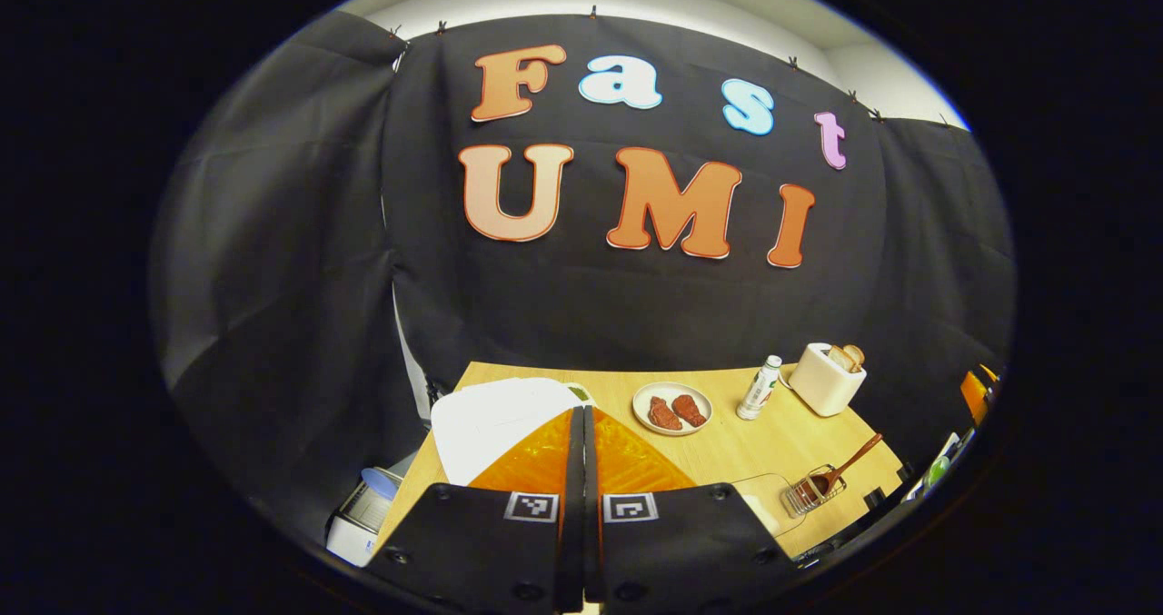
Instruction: Close the left gripper, press the button to open the rice cooker; take a wooden spoon from the chopstick holder with the right hand, scoop a spoonful of rice and pour it into the rice cooker, then put the wooden spoon back into the chopstick holder.
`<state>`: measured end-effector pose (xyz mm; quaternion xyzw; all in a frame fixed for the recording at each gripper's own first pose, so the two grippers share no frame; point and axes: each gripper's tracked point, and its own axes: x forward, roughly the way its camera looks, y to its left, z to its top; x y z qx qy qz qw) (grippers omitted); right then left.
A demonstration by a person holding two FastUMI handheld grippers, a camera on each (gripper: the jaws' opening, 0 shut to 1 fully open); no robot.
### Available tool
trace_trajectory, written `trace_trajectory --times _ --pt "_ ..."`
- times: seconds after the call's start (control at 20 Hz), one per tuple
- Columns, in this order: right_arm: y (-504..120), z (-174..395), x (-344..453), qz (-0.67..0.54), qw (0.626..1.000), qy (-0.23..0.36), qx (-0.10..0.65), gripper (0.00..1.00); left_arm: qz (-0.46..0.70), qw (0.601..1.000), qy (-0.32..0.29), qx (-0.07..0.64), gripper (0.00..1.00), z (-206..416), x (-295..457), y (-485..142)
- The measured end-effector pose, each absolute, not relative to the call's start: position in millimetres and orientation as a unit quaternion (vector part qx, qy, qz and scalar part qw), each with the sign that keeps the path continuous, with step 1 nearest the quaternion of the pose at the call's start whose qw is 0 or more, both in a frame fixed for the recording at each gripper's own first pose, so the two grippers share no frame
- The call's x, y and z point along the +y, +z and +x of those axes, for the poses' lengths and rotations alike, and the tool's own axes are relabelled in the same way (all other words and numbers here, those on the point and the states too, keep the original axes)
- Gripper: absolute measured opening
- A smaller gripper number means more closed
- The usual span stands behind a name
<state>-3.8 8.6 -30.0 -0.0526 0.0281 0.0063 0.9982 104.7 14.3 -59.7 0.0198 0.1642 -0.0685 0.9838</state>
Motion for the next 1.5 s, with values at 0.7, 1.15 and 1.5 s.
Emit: trace_trajectory --times 0.7,1.15,1.5 --pt "-54.9 -2.2 -11.2 -0.062 0.996 -0.023 0.062 0.94 0.046 0.953 -0.072 0.289 0.04 185.4 25.0 -176.1" --pt "-59.7 -0.8 -7.4 -0.063 0.995 -0.025 0.069 0.94 0.031 0.934 -0.065 0.351 0.04 185.4 37.5 -239.2" --pt "-58.5 -5.1 0.5 -0.042 0.997 -0.013 0.067 0.94 0.021 0.941 -0.047 0.336 0.05 185.3 41.3 -237.2"
